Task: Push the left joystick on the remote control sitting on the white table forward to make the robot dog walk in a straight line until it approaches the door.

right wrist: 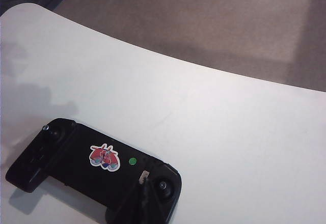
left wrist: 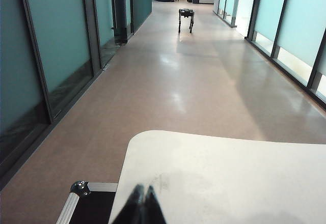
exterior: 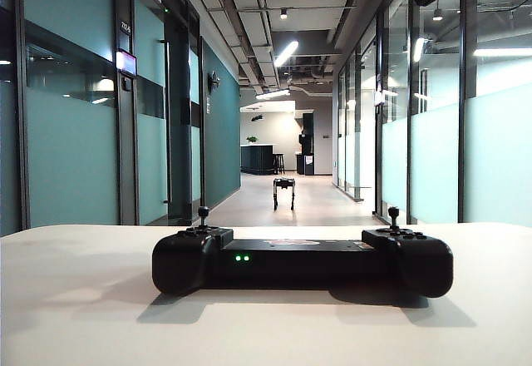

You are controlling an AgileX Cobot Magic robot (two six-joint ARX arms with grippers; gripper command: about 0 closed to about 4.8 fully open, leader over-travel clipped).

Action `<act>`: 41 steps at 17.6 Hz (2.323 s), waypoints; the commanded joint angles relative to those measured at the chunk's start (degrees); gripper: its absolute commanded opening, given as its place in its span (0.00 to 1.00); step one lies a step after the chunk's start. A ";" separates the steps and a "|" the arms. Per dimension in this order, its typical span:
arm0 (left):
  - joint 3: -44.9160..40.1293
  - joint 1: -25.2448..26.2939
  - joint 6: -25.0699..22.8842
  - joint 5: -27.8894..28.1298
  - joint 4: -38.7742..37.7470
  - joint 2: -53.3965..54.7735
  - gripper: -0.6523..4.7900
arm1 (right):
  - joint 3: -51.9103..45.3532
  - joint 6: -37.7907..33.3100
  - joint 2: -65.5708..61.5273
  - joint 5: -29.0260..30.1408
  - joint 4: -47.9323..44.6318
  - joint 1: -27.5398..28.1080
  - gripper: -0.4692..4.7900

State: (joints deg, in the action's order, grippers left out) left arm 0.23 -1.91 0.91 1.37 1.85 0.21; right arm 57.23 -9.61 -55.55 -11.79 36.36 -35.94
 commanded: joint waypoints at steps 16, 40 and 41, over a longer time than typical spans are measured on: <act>0.17 0.04 -0.22 -0.09 0.35 0.02 0.11 | -31.21 15.91 27.61 6.73 -31.12 20.63 0.08; 0.17 0.04 -0.22 -0.07 0.35 0.02 0.11 | -57.18 8.70 55.71 8.26 -41.48 36.59 0.08; 0.17 0.04 -0.22 -0.07 0.35 0.02 0.11 | -57.18 8.70 55.71 9.18 -41.22 36.54 0.08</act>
State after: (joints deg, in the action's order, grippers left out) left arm 0.23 -1.89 0.91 1.34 1.48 0.21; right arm 0.36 -0.64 -0.03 -3.79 -3.99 0.69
